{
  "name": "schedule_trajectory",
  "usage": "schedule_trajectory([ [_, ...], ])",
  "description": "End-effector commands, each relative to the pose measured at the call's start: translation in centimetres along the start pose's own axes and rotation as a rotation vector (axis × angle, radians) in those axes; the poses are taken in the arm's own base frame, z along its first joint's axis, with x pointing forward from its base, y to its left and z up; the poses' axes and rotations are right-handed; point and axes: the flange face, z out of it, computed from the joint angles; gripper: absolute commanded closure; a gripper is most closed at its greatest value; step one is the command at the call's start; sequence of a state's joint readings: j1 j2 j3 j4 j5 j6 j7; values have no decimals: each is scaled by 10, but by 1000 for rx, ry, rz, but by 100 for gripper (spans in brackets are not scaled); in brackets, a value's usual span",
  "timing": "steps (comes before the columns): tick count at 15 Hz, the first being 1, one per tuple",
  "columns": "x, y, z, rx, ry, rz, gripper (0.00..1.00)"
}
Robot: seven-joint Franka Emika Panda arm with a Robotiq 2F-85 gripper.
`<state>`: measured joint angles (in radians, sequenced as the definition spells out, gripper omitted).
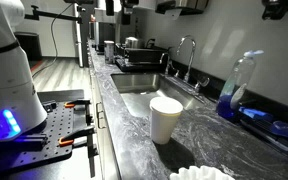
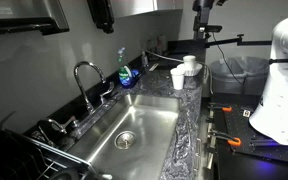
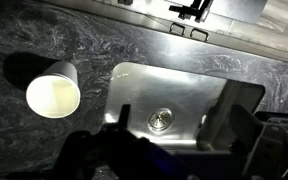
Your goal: Open then close the tap with the left handle
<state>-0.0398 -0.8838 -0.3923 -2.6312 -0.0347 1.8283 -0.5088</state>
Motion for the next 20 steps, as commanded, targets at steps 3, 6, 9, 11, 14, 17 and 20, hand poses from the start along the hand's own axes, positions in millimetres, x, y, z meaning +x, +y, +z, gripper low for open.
schedule_trajectory([
  [3,0,0,0,0,-1,0,0],
  [6,23,-44,16,-42,-68,-193,0],
  [9,46,-85,23,-95,-105,-346,0],
  [11,57,-109,25,-127,-114,-450,0],
  [14,76,-133,34,-185,-117,-584,0],
  [17,69,-135,35,-172,-108,-563,0],
  [20,73,-135,40,-171,-121,-582,0],
])
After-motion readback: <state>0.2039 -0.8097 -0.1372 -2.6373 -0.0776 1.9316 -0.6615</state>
